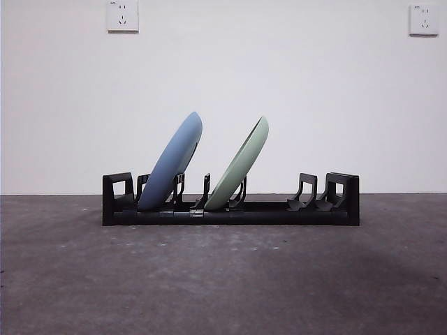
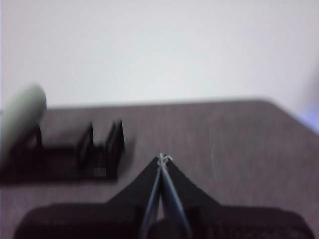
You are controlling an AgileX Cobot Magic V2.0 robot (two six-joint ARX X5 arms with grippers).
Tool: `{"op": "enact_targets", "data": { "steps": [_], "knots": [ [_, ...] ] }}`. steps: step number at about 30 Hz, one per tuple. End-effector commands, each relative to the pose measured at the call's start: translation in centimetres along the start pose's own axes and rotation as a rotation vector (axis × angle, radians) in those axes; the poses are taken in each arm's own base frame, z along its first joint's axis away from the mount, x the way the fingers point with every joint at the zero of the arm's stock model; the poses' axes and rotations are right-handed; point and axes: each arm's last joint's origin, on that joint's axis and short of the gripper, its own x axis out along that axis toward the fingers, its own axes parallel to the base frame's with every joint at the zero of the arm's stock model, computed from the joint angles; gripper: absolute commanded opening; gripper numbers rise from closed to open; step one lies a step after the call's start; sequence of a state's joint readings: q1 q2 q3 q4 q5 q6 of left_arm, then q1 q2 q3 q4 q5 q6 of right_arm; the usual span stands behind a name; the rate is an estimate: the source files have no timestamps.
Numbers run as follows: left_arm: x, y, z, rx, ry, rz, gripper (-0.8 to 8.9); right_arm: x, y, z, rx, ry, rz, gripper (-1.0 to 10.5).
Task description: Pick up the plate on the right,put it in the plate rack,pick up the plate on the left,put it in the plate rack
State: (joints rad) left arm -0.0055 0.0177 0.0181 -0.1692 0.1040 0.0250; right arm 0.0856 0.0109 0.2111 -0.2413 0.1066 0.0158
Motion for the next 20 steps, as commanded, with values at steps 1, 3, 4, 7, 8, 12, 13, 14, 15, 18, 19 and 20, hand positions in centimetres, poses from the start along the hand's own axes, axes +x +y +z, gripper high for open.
{"op": "enact_targets", "data": {
  "steps": [1,3,4,7,8,12,13,14,15,18,19,20],
  "knots": [
    [0.1,0.0,-0.3,-0.008,0.005,0.002,-0.04,0.6,0.0,-1.8,0.038,0.043,-0.004,0.0],
    [0.2,0.0,-0.3,-0.008,0.014,0.002,-0.04,1.0,0.0,-3.0,0.036,0.078,-0.006,0.0],
    [0.2,0.0,-0.4,-0.008,0.017,0.001,-0.04,1.1,0.1,-3.6,0.035,0.093,-0.006,0.0],
    [0.2,0.0,-0.4,-0.009,0.027,0.001,-0.04,1.5,0.1,-4.9,0.031,0.126,-0.008,0.0],
    [0.3,0.0,-0.5,-0.01,0.03,0.002,-0.04,1.6,0.1,-5.3,0.031,0.13,-0.007,0.0],
    [0.3,0.0,-0.5,-0.011,0.041,0.001,-0.04,1.7,0.1,-5.9,0.04,0.128,0.006,0.0],
    [0.3,0.0,-0.5,-0.011,0.042,0.001,-0.04,1.7,0.1,-5.9,0.04,0.129,0.006,0.0],
    [0.4,0.0,-0.6,-0.012,0.047,0.001,-0.04,1.7,0.1,-5.9,0.04,0.132,0.006,0.0],
    [0.4,0.1,-0.6,-0.012,0.049,0.001,-0.04,1.7,0.1,-5.9,0.039,0.133,0.007,0.0],
    [0.4,0.1,-0.6,-0.012,0.052,0.001,-0.04,1.7,0.1,-5.9,0.042,0.133,0.007,0.0],
    [0.4,0.1,-0.6,-0.012,0.052,0.001,-0.04,1.7,0.1,-5.9,0.048,0.133,0.007,0.0],
    [0.4,0.1,-0.6,-0.012,0.052,0.001,-0.04,1.7,0.1,-5.9,0.049,0.131,0.006,0.0]
  ]
}}
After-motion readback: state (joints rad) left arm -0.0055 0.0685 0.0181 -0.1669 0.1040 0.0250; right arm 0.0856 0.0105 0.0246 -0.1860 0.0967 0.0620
